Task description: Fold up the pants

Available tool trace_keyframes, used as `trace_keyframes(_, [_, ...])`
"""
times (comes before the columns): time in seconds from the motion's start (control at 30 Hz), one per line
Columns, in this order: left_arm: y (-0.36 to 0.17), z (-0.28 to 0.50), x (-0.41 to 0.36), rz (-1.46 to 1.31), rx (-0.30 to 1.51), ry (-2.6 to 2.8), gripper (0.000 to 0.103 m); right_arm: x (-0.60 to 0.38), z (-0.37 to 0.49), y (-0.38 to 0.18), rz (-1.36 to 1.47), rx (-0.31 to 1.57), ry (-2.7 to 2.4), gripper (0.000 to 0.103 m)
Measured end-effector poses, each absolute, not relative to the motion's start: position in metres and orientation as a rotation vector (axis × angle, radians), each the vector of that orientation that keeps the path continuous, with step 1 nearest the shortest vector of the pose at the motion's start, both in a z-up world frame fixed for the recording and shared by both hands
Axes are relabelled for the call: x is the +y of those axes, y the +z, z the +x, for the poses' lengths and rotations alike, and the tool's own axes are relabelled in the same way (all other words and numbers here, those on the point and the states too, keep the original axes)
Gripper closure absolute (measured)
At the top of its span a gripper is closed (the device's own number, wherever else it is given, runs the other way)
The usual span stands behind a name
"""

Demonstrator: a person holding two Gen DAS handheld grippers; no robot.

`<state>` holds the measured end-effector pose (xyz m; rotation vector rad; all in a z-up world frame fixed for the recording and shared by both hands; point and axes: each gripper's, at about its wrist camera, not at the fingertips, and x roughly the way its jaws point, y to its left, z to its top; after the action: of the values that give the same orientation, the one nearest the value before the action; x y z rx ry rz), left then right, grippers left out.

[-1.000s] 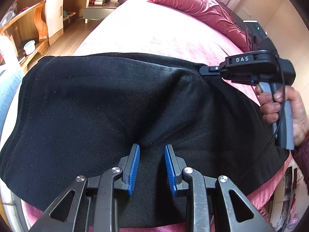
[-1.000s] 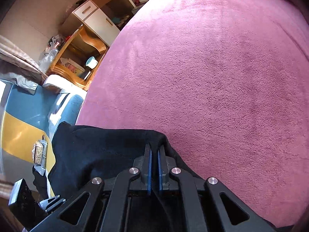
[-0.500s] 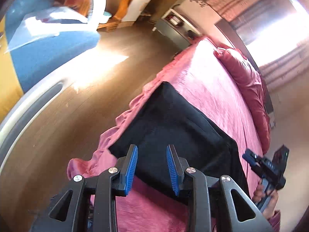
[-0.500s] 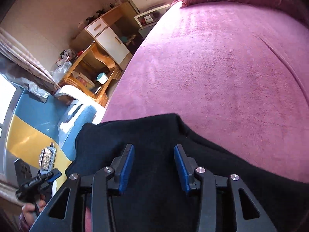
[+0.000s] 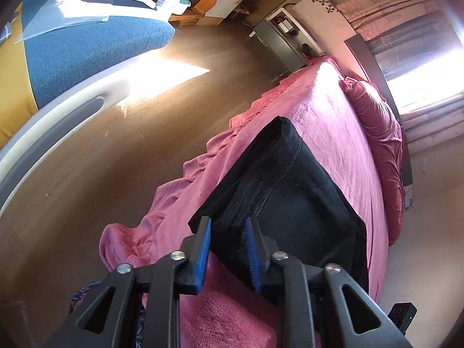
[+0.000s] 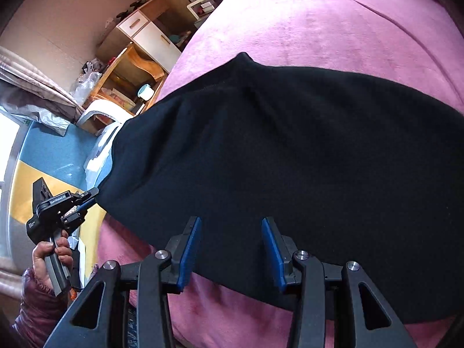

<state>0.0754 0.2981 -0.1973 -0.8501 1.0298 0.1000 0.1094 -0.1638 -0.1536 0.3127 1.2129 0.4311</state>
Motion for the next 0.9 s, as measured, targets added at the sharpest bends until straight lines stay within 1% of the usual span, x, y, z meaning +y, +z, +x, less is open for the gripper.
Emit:
trace_keyframes(0.07, [-0.192,0.072,0.296,-0.831,1.008,0.099,0.096,-0.169,0.102,-0.155,0.317,1.221,0.421,0.059])
trace_keyframes(0.17, [-0.181,0.066,0.298,-0.8,0.986,0.1,0.097,-0.176,0.09,-0.156,0.327,1.216,0.414,0.059])
trace_keyframes(0.23, [-0.182,0.063,0.301,-0.775,1.005,0.115,0.097,-0.181,0.084,-0.16,0.338,1.224,0.411,0.059])
trace_keyframes(0.33, [-0.196,0.067,0.301,-0.759,1.05,0.136,0.097,-0.186,0.08,-0.17,0.341,1.238,0.396,0.059])
trace_keyframes(0.47, [-0.2,0.071,0.289,-0.653,1.088,0.175,0.097,-0.185,0.078,-0.173,0.33,1.233,0.395,0.058])
trace_keyframes(0.63, [-0.195,0.069,0.289,-0.582,1.094,0.259,0.092,-0.187,0.076,-0.179,0.376,1.22,0.395,0.058])
trace_keyframes(0.67, [-0.193,0.068,0.29,-0.565,1.092,0.287,0.089,-0.189,0.074,-0.18,0.384,1.216,0.397,0.058])
trace_keyframes(0.7, [-0.19,0.065,0.292,-0.562,1.081,0.301,0.083,-0.194,0.074,-0.18,0.392,1.213,0.4,0.058])
trace_keyframes(0.73, [-0.184,0.062,0.293,-0.563,1.062,0.316,0.081,-0.195,0.073,-0.18,0.398,1.209,0.402,0.057])
trace_keyframes(0.9, [-0.141,0.051,0.275,-0.472,0.927,0.293,0.079,-0.207,0.067,-0.18,0.423,1.199,0.407,0.056])
